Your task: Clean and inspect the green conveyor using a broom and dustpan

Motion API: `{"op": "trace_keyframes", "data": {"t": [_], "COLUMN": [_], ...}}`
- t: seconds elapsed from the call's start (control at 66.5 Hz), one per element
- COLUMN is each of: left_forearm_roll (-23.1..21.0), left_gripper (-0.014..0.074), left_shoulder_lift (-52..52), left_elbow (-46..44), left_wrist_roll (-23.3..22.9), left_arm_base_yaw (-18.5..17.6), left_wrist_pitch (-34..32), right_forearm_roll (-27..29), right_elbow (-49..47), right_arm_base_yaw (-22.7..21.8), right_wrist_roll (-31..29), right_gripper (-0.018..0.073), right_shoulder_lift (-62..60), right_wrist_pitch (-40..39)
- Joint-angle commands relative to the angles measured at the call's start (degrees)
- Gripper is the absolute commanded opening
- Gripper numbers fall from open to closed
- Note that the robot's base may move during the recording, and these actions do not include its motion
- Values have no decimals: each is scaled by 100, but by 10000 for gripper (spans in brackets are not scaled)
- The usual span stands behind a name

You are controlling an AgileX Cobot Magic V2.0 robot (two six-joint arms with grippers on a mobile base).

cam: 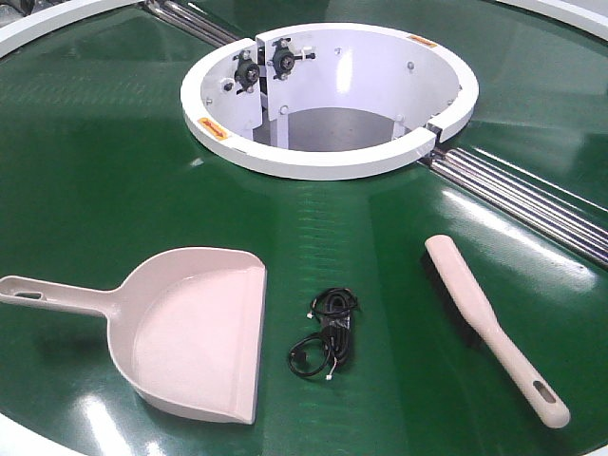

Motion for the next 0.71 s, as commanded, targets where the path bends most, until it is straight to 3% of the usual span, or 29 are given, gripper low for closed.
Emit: {"op": "trace_keyframes", "data": {"t": [0.0, 0.09, 0.15, 0.511, 0.692], "left_forearm_roll": [-10, -15, -15, -13, -13], "left_gripper": [-7, -7, -7, -7, -7], "left_shoulder_lift": [-82, -71, -21, 1960, 2641], "left_elbow": [130, -66, -360, -2695, -2815], "left_wrist_roll": [-43, -152, -215, -229, -229], "left_arm_base_yaw": [17, 17, 17, 17, 17], "left_wrist_pitch": [-948, -1335, -1174, 1894, 2430], "right_forearm_roll": [-39, -39, -39, -39, -39], "right_elbow": [124, 124, 124, 124, 124], "right_arm_base_yaw": [6, 6, 6, 6, 6], "right_wrist_roll": [-37, -37, -37, -37, -37], "right_gripper": [-10, -10, -10, -10, -10], "right_shoulder_lift": [-103, -103, -103, -103, -103], "right_wrist_pitch": [-440, -440, -440, -440, -440]}}
